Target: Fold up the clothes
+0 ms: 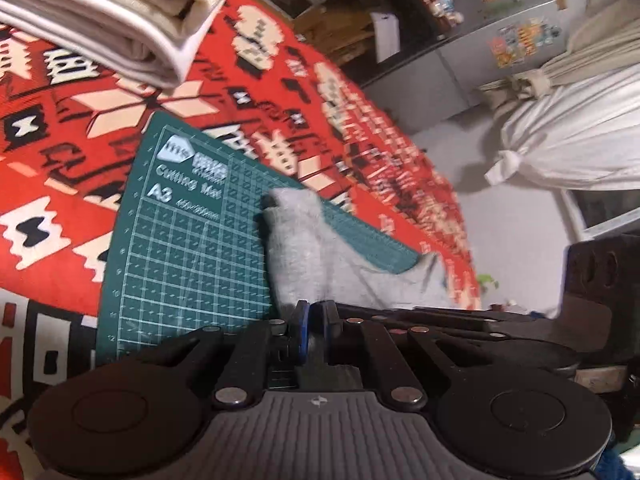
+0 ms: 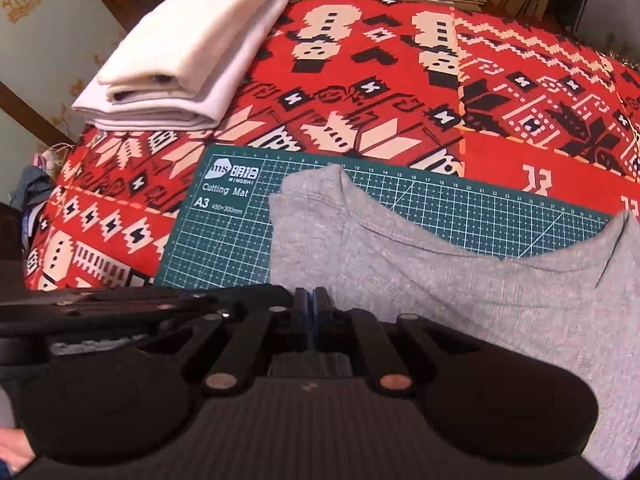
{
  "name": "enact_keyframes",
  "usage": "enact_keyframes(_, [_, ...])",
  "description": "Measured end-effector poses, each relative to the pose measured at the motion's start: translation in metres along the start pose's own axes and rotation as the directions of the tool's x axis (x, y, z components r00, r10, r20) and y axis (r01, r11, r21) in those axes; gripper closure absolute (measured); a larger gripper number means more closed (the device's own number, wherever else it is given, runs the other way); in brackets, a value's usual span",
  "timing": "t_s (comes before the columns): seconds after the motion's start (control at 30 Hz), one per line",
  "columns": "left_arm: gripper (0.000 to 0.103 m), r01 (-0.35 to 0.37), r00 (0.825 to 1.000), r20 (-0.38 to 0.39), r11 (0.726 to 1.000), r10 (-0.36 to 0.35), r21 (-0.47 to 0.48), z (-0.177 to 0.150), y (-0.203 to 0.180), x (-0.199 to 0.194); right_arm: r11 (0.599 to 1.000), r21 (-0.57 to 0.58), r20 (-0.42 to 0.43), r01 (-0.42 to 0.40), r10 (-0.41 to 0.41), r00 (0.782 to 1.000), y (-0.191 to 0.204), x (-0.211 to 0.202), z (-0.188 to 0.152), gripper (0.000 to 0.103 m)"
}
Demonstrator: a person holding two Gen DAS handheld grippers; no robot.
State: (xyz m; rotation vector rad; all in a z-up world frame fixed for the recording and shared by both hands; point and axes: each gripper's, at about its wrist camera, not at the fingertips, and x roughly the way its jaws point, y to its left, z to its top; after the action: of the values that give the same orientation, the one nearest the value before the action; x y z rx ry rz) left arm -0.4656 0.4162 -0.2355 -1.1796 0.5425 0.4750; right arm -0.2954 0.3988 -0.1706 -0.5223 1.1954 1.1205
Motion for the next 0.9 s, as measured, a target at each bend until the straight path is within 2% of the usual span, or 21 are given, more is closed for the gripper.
enact_keyframes(0.23, [0.098, 0.036, 0.999, -0.007, 0.999, -0.036, -0.011, -0.003, 0.003, -0.006, 1.000, 0.009, -0.037, -0.029, 0.029, 0.999, 0.000, -0.016, -0.017, 0.099])
enact_keyframes(0.33, [0.098, 0.047, 0.998, -0.040, 0.999, -0.048, -0.019, -0.005, 0.004, -0.001, 1.000, -0.003, -0.054, -0.003, 0.003, 0.999, 0.002, -0.011, -0.026, 0.101])
enact_keyframes(0.53, [0.098, 0.048, 0.995, -0.086, 0.998, -0.045, 0.030, -0.016, -0.004, -0.001, 0.999, 0.014, -0.066, -0.036, 0.037, 0.997, 0.002, -0.022, -0.041, 0.099])
enact_keyframes(0.6, [0.098, 0.049, 0.994, -0.098, 0.998, -0.045, 0.039, -0.019, -0.006, -0.001, 1.000, 0.005, -0.098, -0.016, 0.016, 0.995, 0.002, -0.015, -0.047, 0.101])
enact_keyframes(0.63, [0.098, 0.047, 0.994, -0.101, 0.998, -0.042, 0.042, -0.020, -0.007, -0.001, 1.000, -0.003, -0.082, -0.010, 0.010, 0.997, 0.004, -0.017, -0.051, 0.100])
enact_keyframes(0.8, [0.098, 0.055, 0.992, -0.112, 0.997, -0.049, 0.052, -0.027, -0.009, -0.003, 1.000, -0.009, -0.097, -0.025, 0.024, 0.995, 0.007, -0.023, -0.062, 0.099])
enact_keyframes(0.9, [0.098, 0.037, 0.993, -0.118, 0.997, -0.029, 0.062, -0.030, -0.011, -0.002, 0.999, -0.016, -0.105, -0.028, 0.026, 0.994, 0.007, -0.026, -0.071, 0.099])
